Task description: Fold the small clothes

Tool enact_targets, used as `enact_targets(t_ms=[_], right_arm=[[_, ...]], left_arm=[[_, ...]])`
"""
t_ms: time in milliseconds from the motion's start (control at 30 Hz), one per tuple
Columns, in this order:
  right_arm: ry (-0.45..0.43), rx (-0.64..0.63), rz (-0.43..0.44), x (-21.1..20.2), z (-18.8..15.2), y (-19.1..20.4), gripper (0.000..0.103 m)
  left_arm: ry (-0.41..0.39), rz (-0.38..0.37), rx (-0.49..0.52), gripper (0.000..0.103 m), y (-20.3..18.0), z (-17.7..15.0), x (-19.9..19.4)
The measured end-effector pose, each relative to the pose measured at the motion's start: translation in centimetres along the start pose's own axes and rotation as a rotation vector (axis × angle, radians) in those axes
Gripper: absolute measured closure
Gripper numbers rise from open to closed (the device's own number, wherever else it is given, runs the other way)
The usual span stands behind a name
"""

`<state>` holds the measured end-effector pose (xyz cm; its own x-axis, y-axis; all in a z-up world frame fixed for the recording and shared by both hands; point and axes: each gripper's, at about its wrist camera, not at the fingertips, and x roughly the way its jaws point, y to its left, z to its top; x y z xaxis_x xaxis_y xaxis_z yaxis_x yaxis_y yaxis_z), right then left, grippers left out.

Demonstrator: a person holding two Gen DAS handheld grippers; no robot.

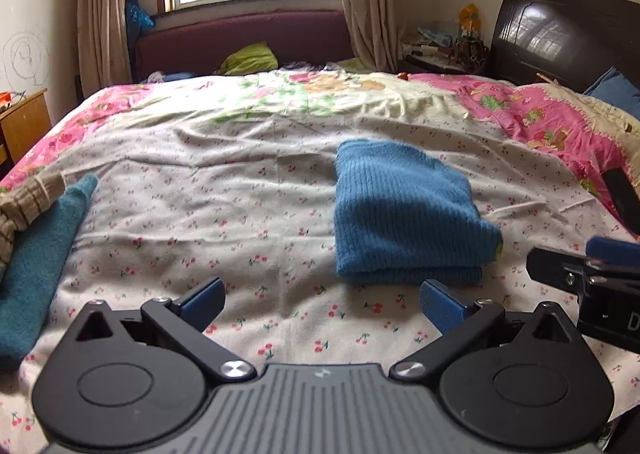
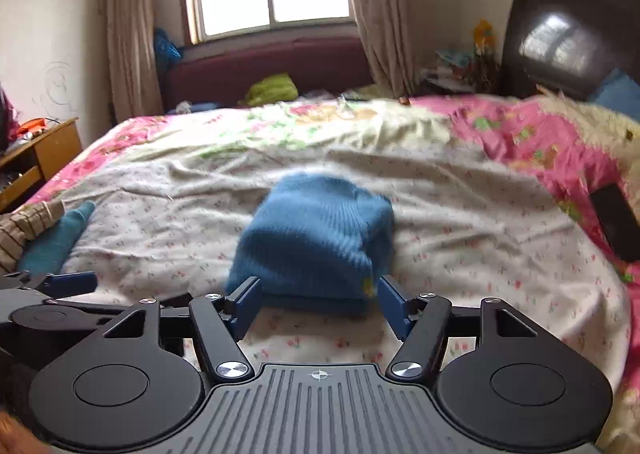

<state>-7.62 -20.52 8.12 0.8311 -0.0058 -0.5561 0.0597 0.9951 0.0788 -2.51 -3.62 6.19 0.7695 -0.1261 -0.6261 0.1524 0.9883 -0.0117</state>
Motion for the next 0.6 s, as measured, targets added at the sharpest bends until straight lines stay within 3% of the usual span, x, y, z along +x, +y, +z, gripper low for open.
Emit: enact_targets(t_ms=[167,333,600], right_arm=[[0.093,0.039,-0.007,1.7,-1.5,-0.6,0.039],[0.17,0.046,-0.037,3.2,-3.1,-0.7,0.039],[0.213,0.035,-0.089,4.2,-3.9,-1.0,0.039]], left_arm=[[0.077,0.007,-0.014,0.0,0.0,-1.4,1.3],[0.098,0.014,-0.013,0.0,-0.2,-1.8,1.9],[0.137,0.011,0.012,0.0,-0.9,-2.7,2.6]])
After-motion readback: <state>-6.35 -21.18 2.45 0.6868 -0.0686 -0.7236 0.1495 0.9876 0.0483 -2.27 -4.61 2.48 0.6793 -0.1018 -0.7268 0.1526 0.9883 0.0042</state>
